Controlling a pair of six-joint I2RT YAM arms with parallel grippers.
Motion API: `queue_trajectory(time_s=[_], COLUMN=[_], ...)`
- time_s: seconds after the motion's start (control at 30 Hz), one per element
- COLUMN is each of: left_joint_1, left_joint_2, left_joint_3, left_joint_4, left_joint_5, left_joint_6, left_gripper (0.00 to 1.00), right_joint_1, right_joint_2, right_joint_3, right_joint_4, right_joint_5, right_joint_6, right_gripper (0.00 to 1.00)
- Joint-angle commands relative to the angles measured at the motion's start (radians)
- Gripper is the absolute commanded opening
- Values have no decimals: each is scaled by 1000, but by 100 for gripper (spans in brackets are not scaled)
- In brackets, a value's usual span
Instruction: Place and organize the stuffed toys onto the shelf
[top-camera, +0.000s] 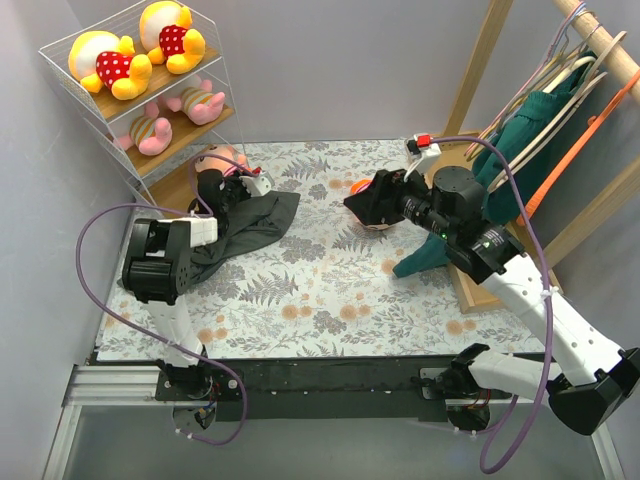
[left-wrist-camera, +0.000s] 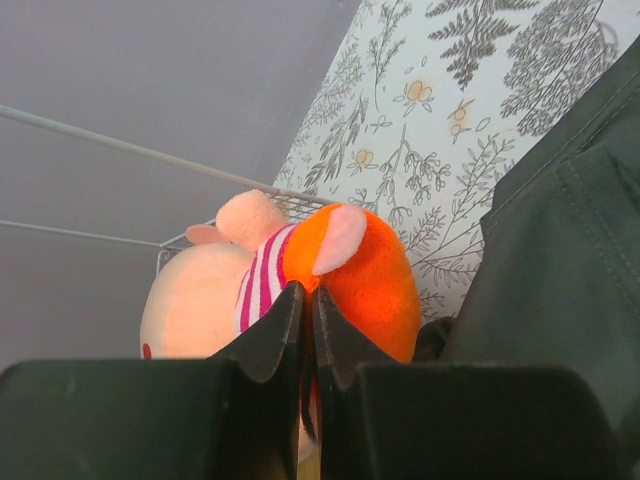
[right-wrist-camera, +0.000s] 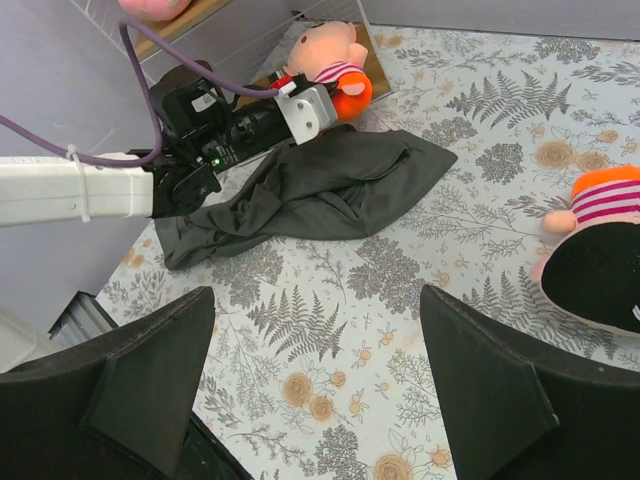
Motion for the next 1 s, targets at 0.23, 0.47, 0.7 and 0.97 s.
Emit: queue_trajectory(time_s=[0.23, 0.47, 0.7, 0.97], left_joint_1=[47, 69, 70, 70], left_joint_2=[88, 151, 213, 246], left_joint_3=[89, 138, 195, 233], left_joint_4=[106, 123, 120, 117], left_joint_5=[-24, -42, -61, -32], left_joint_6=[83, 72, 84, 106], left_gripper=[0, 5, 16, 0], right_joint_1=[-3, -5, -3, -5], right_joint_2=[35, 51, 57, 52], right_joint_3=[61, 59, 53, 67], right_joint_4=[42, 35, 25, 9], right_joint_5=[-10, -14, -13, 4], right_joint_6=[-17, -14, -17, -28], right_gripper=[91, 91, 90, 90])
